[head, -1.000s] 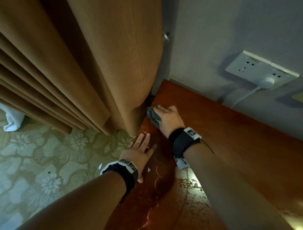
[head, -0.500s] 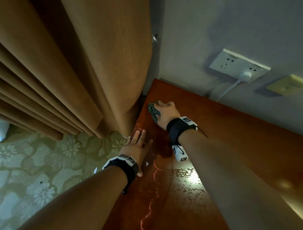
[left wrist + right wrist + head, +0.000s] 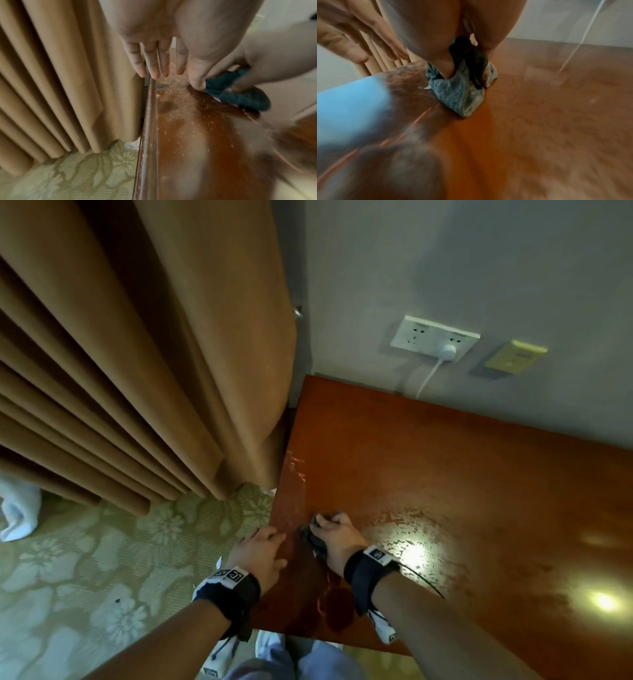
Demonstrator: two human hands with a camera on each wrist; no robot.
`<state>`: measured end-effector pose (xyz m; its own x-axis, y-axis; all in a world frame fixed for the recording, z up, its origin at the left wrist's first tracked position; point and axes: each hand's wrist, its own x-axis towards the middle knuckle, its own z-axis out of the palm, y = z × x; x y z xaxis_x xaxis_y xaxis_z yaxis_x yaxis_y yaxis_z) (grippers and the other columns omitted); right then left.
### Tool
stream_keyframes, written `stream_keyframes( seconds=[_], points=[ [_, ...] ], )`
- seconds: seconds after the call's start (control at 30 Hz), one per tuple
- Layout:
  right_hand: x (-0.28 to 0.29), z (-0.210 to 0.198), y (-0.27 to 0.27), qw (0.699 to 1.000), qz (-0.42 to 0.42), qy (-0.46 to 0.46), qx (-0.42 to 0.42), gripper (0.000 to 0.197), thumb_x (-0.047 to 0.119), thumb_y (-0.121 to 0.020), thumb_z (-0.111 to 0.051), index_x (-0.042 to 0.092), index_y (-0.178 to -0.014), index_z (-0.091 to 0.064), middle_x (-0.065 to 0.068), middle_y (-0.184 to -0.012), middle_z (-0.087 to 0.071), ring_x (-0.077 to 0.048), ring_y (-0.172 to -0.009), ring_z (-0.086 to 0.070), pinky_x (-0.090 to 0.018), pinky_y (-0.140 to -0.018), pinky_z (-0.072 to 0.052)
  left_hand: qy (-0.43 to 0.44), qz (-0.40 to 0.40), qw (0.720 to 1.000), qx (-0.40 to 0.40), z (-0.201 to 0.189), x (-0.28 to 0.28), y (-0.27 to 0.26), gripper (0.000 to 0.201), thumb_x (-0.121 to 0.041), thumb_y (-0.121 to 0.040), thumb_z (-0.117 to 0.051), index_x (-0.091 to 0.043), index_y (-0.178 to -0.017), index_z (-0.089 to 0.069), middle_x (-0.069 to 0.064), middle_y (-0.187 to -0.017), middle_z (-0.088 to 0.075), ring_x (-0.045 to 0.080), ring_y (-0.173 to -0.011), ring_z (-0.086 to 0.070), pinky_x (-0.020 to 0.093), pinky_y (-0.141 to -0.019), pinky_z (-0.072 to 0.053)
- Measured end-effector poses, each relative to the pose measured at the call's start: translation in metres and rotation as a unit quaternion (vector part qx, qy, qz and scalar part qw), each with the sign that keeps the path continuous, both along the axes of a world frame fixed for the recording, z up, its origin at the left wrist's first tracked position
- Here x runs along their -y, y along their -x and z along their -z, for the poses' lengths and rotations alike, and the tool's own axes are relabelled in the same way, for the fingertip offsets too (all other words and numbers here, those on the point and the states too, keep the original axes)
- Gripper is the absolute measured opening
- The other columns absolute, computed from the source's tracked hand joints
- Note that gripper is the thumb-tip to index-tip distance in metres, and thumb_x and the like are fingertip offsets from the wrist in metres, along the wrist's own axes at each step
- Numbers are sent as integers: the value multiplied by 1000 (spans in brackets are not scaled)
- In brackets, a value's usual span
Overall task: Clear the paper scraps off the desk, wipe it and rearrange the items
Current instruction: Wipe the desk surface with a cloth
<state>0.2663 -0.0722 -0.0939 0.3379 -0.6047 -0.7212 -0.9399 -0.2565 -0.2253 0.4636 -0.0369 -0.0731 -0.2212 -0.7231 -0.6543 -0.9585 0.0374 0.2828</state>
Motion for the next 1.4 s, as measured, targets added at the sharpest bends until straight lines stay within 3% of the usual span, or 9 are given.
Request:
stream_keyframes(
  seconds=[0.1, 0.3, 0.5, 0.77, 0.97, 1.1, 1.27, 1.33, 1.4],
  points=[
    [-27, 8, 3, 999, 31, -12, 16, 68, 8, -95, -53, 25, -154, -24, 2, -162, -5, -30, -146, -12, -34, -118, -24, -31, 16, 999, 12, -5, -7, -7, 59, -40, -100, -49, -30, -154, -27, -6, -160, -19, 20, -146, -24, 38, -116, -30],
    [-8, -3, 16, 1000, -17, 14, 7, 79, -6, -90, -44, 34, -154, -21, 13, -161, -3, -29, -138, -16, -35, -95, -50, -58, 147, 983, 91, -3, -4, 15, 82, -43, -95, -56, -30, -158, -6, -2, -164, 15, 23, -152, 6, 44, -122, -12],
    [46, 11, 39, 998, 63, 14, 29, 90, -18, -86, -37, 38, -154, -17, 18, -161, 4, -33, -147, 1, -42, -113, -35, -83, 141, 976, 140, 12, -16, 30, 88, -35, -95, -57, -28, -157, 5, 2, -160, 30, 24, -150, 17, 47, -121, -6],
    [93, 17, 31, 995, 55, 51, 61, 72, -6, -93, -39, 29, -154, -22, 9, -163, -3, -39, -142, -8, -43, -117, -28, -93, 131, 974, 157, 14, -20, 31, 87, -25, -92, -51, -36, -155, 9, -7, -158, 33, 16, -149, 20, 43, -122, -9],
    [61, 14, 23, 991, 70, 55, 102, 65, -1, -96, -41, 24, -154, -25, 0, -164, -8, -33, -146, -11, -42, -120, -19, -112, 155, 969, 157, 19, -13, 28, 94, -26, -86, -53, -36, -155, 11, -7, -156, 37, 17, -149, 20, 43, -119, -20],
    [14, 14, 15, 995, 39, -31, 83, 81, -12, -90, -38, 31, -155, -16, 11, -163, 6, -34, -146, -3, -38, -117, -26, -145, 199, 957, 156, 15, -1, 23, 93, -30, -87, -53, -35, -155, 10, -8, -152, 39, 19, -150, 18, 44, -119, -22],
    [-3, 15, 9, 984, 120, -59, 115, 71, -2, -93, -48, 30, -152, -28, 10, -162, -8, -33, -142, -14, -42, -110, -39, -115, 277, 946, 120, 0, 34, 15, 76, -19, -90, -48, -34, -156, -13, -5, -164, -3, 25, -149, -21, 41, -112, -36],
    [-9, 13, 2, 961, 226, -31, 159, 48, 17, -96, -55, 28, -142, -46, 8, -143, -41, -28, -134, -38, -37, -107, -43, -96, 300, 945, 84, -4, 57, 11, 63, -15, -91, -47, -35, -149, -33, -6, -154, -38, 26, -130, -49, 37, -99, -47],
    [-16, 11, -7, 946, 279, 29, 160, 37, 24, -96, -57, 23, -132, -58, 17, -126, -53, -23, -134, -43, -37, -109, -39, -97, 328, 938, 61, -10, 83, 13, 49, -13, -92, -47, -34, -137, -49, 1, -128, -61, 25, -106, -60, 34, -83, -51]
  ],
)
